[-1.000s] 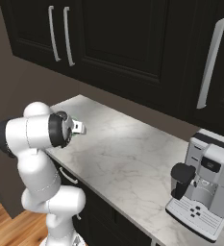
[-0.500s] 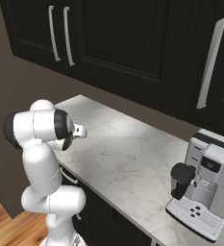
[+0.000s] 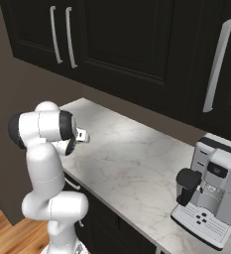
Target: Clear the mugs and bowl far away from the sink.
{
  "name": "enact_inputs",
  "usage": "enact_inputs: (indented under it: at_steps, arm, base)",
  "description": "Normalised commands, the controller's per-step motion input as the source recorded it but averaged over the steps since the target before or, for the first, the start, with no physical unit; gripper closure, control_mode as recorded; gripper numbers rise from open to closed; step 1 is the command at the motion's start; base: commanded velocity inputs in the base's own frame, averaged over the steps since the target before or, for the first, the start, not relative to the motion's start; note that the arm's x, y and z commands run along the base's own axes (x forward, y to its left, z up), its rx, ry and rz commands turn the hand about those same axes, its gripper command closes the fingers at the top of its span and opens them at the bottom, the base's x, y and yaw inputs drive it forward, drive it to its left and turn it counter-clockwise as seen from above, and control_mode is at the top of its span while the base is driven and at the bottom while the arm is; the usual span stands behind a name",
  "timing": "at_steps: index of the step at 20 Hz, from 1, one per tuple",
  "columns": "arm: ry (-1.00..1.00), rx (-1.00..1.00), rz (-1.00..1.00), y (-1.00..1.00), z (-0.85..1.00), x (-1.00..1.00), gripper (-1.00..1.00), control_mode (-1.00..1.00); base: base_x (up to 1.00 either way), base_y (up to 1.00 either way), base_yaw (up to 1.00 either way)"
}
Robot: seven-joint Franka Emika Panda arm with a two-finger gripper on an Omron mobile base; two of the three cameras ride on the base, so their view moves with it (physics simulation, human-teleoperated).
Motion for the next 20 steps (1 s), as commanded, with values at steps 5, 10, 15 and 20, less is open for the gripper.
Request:
enact_inputs:
  at_steps: [5,10,15,20]
  arm:
    - [0.01,0.0,0.0,0.03,-0.32,0.22,-1.0,-1.0]
    - [-0.04,0.0,0.0,0.04,-0.01,-0.11,-1.0,-1.0]
    - [-0.1,0.01,-0.01,0.0,0.03,-0.28,-1.0,-1.0]
    - [-0.08,0.03,-0.03,0.0,0.24,-0.35,-1.0,-1.0]
  base:
    - [0.0,0.0,0.0]
    - [0.0,0.0,0.0]
    - [0.0,0.0,0.0]
    - [0.0,0.0,0.0]
